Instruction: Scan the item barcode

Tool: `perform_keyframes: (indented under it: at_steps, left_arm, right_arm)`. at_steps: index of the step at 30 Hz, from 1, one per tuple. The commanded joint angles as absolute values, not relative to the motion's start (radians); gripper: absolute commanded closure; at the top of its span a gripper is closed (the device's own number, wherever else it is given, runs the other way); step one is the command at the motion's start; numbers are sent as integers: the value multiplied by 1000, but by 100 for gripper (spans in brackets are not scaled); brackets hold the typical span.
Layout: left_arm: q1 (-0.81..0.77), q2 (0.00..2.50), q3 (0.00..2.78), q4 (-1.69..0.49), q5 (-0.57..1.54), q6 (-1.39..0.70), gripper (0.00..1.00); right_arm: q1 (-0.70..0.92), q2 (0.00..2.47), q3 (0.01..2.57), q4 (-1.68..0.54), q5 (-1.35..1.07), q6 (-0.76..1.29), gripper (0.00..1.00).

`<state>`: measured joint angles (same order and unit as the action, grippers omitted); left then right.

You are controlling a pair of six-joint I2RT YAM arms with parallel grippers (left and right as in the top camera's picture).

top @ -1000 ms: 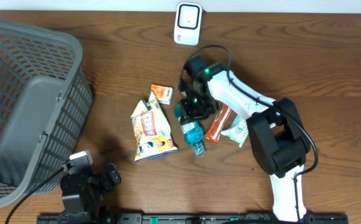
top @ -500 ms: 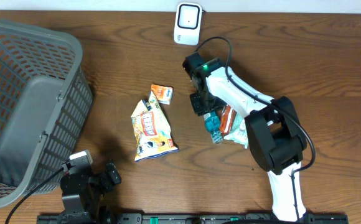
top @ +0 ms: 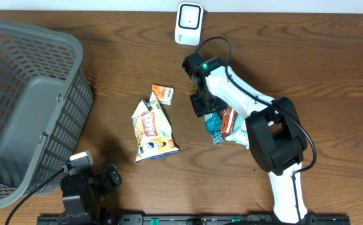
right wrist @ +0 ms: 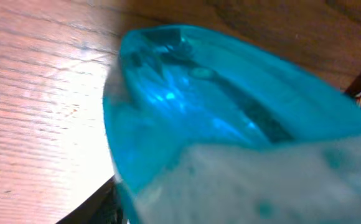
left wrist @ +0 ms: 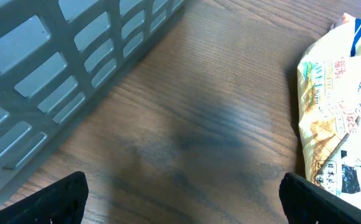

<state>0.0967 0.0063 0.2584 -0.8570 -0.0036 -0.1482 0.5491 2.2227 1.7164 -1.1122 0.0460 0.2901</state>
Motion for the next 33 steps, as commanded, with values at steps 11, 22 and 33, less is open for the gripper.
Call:
perform_keyframes:
  at_steps: [11,22,33]
  left_arm:
    - [102,5,242,-904,-12,-128,2]
    - [102,5,242,-904,-12,-128,2]
    - [102,5,242,-904,-12,-128,2]
  right_arm:
    - [554,2237,1786,-1121,23,300,43]
    - [556,2237,1786,-1028,-22,313,35]
    - [557,2237,1786,-1033,-17,322,29]
